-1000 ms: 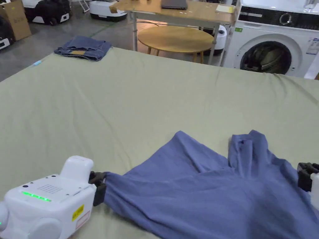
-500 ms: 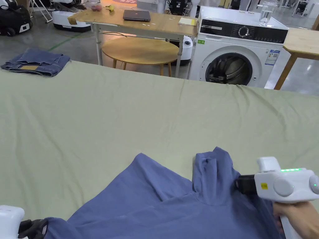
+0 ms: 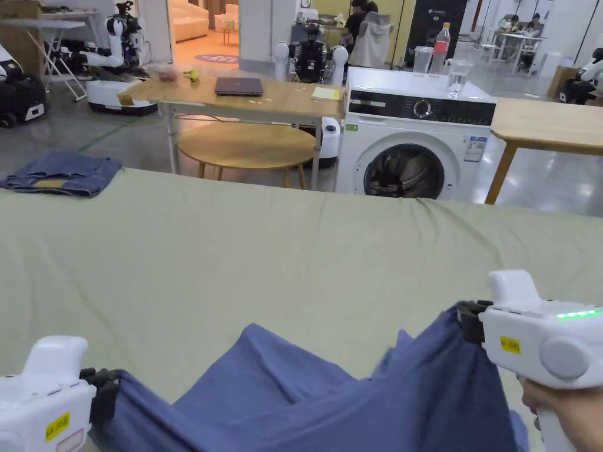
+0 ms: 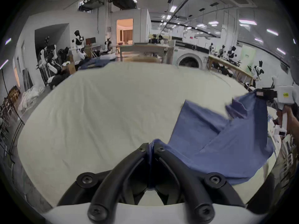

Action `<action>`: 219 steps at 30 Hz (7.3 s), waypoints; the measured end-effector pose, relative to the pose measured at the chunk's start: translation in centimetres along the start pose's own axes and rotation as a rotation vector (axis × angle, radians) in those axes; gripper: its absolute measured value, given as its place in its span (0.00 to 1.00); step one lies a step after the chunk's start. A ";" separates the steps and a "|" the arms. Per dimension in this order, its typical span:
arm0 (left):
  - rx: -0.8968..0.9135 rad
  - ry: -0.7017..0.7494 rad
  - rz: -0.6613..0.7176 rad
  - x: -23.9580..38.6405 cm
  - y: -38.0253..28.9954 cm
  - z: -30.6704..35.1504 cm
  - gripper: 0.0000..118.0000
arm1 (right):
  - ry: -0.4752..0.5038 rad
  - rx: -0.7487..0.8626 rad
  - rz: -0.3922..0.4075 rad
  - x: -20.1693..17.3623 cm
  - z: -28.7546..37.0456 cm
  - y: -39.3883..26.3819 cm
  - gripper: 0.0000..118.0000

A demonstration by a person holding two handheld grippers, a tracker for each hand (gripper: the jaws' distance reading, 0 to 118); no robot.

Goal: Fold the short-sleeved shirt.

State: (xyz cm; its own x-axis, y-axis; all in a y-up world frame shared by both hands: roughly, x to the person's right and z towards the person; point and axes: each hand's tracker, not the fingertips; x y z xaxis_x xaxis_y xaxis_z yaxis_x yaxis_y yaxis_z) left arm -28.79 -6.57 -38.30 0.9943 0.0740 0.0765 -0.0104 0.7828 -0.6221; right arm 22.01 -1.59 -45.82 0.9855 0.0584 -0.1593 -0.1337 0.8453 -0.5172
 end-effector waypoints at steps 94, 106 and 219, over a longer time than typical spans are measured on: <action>-0.066 -0.029 -0.041 -3.8 -17.9 8.7 1.00 | -0.111 -0.087 -0.149 -10.0 18.5 -23.3 0.00; -0.186 -0.044 -0.136 -1.4 -15.6 3.9 0.00 | -0.202 -0.142 -0.179 -5.5 20.1 -24.1 0.00; -0.031 0.021 0.007 2.7 -6.7 8.1 0.02 | -0.085 -0.169 -0.317 2.0 18.8 -19.7 0.06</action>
State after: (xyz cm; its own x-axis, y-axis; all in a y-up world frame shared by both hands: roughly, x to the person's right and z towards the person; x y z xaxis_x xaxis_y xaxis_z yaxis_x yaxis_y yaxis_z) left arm -26.91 -6.62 -27.62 0.9963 0.0657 0.0559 -0.0140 0.7629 -0.6463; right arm 28.61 -8.13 -20.12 0.9849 -0.1422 0.0984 0.1714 0.7291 -0.6626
